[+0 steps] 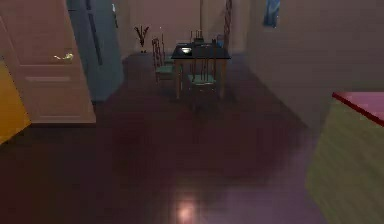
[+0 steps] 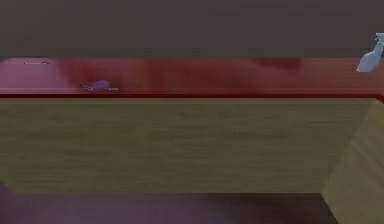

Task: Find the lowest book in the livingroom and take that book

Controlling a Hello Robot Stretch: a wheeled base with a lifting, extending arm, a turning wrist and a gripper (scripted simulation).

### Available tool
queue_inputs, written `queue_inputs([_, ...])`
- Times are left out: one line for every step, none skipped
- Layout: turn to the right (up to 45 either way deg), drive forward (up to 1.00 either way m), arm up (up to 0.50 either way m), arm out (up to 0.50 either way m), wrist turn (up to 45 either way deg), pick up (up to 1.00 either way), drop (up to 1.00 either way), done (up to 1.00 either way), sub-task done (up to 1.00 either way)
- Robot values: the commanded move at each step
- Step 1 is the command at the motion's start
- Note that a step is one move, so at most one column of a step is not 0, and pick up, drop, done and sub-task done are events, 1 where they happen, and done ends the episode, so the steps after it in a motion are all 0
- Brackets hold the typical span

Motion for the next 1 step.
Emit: queue_inputs([-42.0,0.00,0.00,0.00,0.0,0.00,0.00,0.00,0.00])
